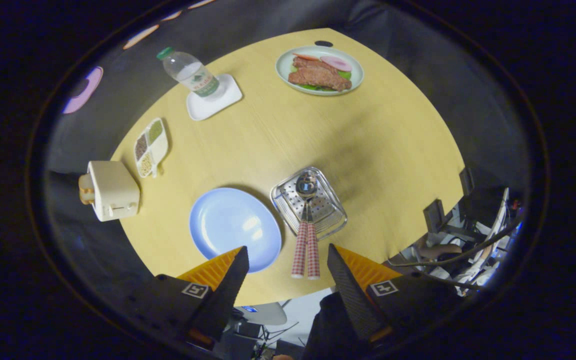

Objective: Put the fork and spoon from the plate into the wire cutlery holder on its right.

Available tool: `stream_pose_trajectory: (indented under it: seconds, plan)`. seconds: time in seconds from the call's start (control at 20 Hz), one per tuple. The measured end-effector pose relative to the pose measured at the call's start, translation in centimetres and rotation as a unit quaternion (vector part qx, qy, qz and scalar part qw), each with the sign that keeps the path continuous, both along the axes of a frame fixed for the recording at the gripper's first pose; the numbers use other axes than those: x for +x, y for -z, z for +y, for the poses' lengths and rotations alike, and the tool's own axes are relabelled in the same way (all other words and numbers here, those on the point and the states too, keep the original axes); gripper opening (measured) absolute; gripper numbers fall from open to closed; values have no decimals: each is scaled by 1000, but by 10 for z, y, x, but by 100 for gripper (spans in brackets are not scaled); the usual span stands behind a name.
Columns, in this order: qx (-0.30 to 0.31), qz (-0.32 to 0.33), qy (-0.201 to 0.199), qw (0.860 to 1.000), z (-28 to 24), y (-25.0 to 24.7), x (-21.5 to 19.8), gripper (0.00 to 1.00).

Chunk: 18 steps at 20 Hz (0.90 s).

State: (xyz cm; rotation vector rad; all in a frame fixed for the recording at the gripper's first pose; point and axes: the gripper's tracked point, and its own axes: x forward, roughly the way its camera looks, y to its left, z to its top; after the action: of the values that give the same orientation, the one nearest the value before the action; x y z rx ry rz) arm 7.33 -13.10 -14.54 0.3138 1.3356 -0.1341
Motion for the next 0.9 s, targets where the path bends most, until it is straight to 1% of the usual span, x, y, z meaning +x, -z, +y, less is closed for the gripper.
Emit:
stream_pose_trajectory:
  seconds: [0.2, 0.35, 0.5, 0.6, 0.7, 0.8, 0.9]
  plan:
    - [-7, -107, -1, 994, 1, -21, 12, 100]
    - [-29, -168, -15, 985, -4, -27, 7, 100]
    - [-52, -228, -34, 972, -4, -38, 1, 99]
    - [-71, -270, -48, 959, -2, -49, -2, 99]
    - [-64, -315, -58, 945, 11, -63, -5, 99]
    - [-54, -364, -63, 928, 22, -83, -5, 99]
    - [-51, -413, -67, 907, 28, -104, -5, 99]
